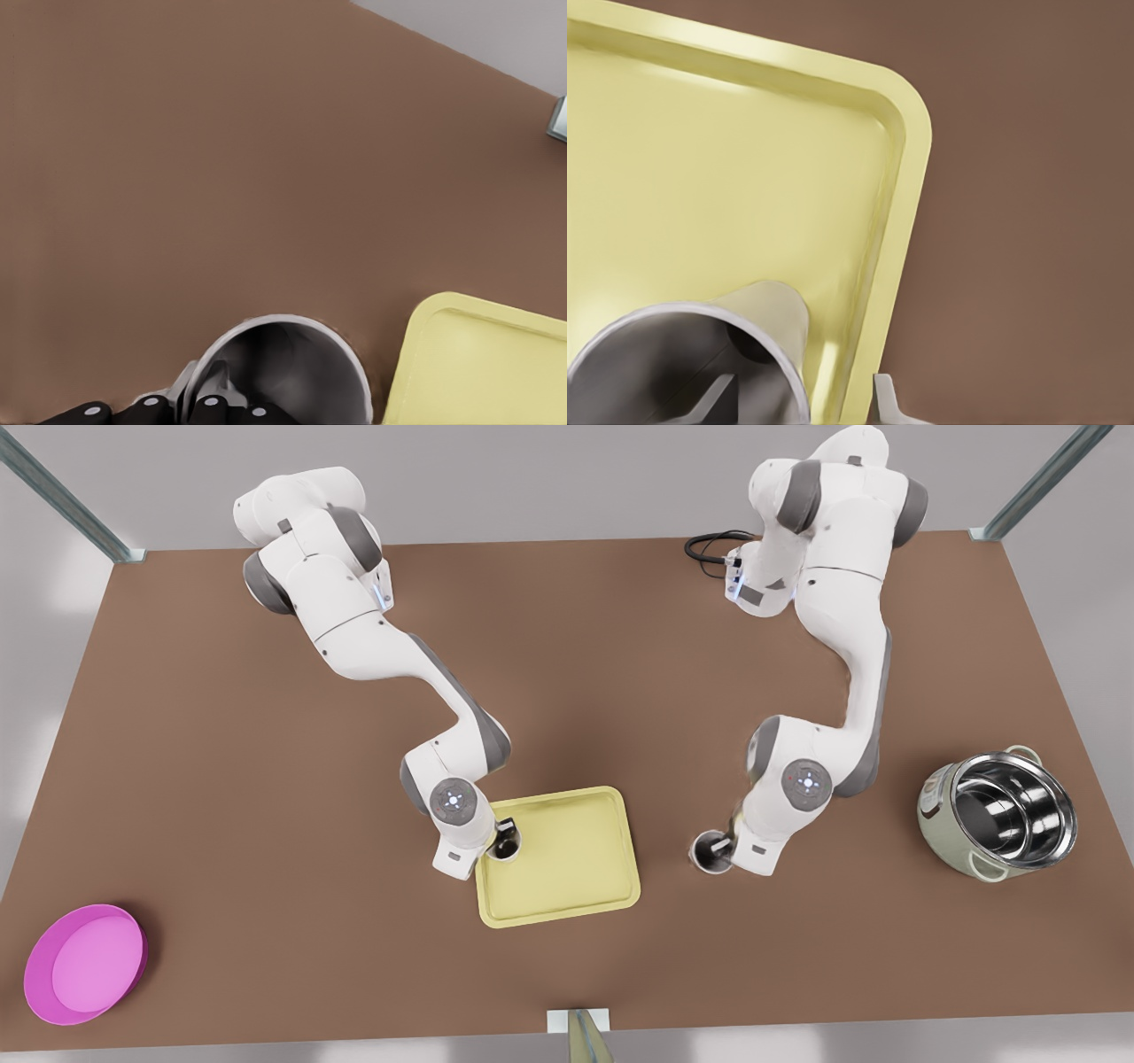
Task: Use the left arm to pick up the white IKEA cup from the tray and place it on the middle-left position; use the right arm to pick up the white IKEA cup from the tray and place it on the middle-right position
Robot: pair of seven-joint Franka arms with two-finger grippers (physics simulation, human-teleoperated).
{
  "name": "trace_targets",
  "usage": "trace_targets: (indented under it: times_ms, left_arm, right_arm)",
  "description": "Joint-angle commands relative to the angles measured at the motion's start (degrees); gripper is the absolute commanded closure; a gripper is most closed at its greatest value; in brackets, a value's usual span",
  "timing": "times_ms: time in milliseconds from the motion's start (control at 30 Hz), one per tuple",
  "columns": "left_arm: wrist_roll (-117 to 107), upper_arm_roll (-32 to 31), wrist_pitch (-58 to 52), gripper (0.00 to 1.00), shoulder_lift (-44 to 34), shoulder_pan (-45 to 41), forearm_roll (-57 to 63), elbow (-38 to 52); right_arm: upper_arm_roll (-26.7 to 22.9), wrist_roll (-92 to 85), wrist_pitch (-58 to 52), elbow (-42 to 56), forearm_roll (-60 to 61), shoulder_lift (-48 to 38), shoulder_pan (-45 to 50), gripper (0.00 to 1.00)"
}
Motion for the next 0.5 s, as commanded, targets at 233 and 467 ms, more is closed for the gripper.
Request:
trace_targets:
  times_ms: [233,467]
  left_arm:
    - [53.57,0.03,23.41,0.81,-6.79,10.2,-7.02,-18.8]
    - [53.57,-0.15,27.63,0.81,-5.38,9.85,-7.02,-19.85]
  right_arm:
    - [0.01,0.54,-0.36,0.38,0.13,-0.09,0.0,0.71]
    - [-0.17,0.37,-2.38,1.08,0.13,-0.18,-0.09,0.78]
